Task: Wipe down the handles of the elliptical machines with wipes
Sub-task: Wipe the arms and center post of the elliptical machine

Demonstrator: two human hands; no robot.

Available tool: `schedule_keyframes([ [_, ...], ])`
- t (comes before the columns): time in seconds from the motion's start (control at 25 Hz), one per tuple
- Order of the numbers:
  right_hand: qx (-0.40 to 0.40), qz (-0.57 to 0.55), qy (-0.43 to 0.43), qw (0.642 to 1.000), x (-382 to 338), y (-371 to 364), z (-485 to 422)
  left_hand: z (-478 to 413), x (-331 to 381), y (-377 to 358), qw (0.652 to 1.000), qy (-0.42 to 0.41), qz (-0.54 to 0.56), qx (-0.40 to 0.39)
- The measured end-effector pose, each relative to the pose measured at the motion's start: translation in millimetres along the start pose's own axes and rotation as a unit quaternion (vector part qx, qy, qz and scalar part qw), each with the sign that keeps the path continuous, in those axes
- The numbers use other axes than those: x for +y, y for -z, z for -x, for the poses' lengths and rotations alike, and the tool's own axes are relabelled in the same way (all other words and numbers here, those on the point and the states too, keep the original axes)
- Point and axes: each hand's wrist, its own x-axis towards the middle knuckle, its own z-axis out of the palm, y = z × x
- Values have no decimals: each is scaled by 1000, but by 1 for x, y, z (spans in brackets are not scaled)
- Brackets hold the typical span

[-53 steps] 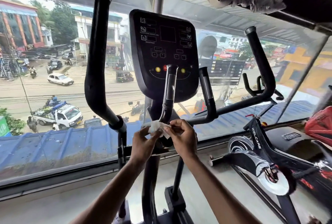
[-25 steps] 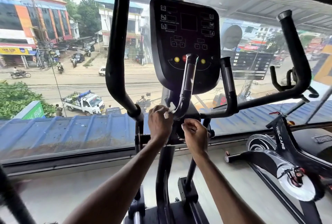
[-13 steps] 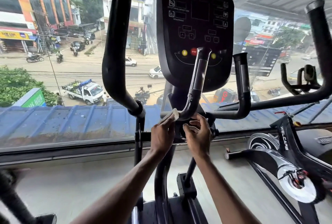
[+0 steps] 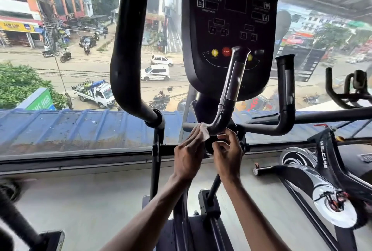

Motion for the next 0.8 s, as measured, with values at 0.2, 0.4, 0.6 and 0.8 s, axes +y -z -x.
schedule_keyframes([
  [0.2, -11, 16, 10, 1000, 4, -7, -1, -13, -30, 1, 997, 73, -16, -13],
  [0.4, -15, 6, 46, 999, 5, -4, 1, -16, 3, 7, 998, 40, 57, -12],
  [0.6, -20, -5, 57, 998, 3, -4, 1, -43, -13, 5, 995, 76, 46, -42],
  [0.8, -26, -18, 73, 997, 4, -3, 1, -40, 20, 15, 998, 20, 57, -27],
])
